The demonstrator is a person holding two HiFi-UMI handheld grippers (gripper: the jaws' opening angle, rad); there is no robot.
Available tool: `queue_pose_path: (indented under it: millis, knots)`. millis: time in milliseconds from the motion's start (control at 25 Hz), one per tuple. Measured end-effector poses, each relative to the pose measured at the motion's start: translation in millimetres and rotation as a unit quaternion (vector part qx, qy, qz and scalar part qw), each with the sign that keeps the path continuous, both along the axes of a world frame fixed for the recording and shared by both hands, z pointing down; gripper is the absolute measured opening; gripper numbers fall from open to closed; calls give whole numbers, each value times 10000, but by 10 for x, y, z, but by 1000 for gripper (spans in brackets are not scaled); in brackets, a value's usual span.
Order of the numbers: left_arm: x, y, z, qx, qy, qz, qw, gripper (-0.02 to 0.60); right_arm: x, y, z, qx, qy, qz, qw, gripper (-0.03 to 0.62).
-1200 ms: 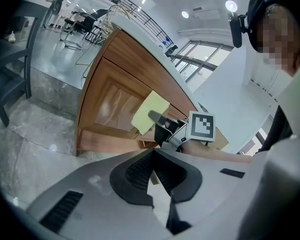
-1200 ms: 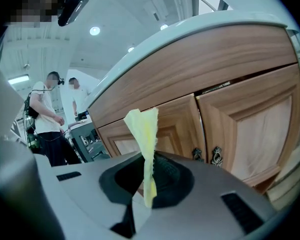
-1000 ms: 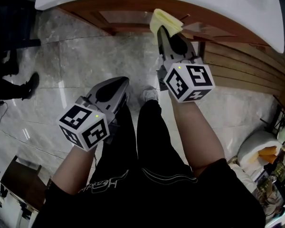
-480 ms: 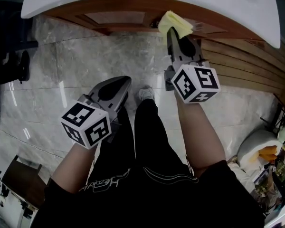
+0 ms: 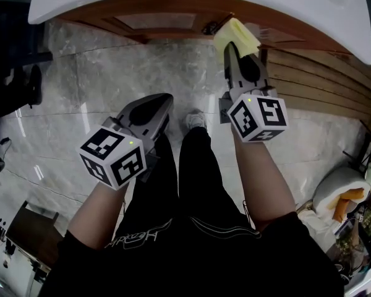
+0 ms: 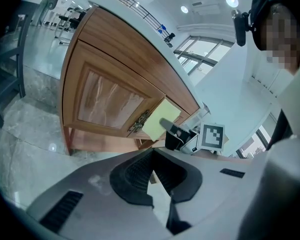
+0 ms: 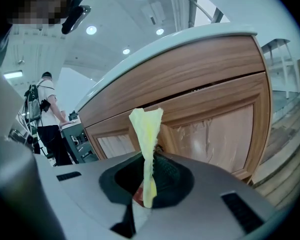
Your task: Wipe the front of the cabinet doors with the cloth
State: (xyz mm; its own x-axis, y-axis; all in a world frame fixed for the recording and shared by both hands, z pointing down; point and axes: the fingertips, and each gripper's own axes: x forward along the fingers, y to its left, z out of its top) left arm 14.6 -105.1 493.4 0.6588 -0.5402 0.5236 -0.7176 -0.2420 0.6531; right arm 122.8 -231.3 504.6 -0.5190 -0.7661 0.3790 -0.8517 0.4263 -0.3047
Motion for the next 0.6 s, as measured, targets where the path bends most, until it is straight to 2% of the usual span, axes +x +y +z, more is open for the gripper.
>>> queue_pose_path:
  millis: [240,600]
  knots:
    - [-259,65,53,-56,-14,-35,10000,6,-398,162,101,-122,-31,-310,9994,41]
    - [-888,187,149,-166,33,-334,9993,6,-1319,314,198,-176,-53,-975,9951,41]
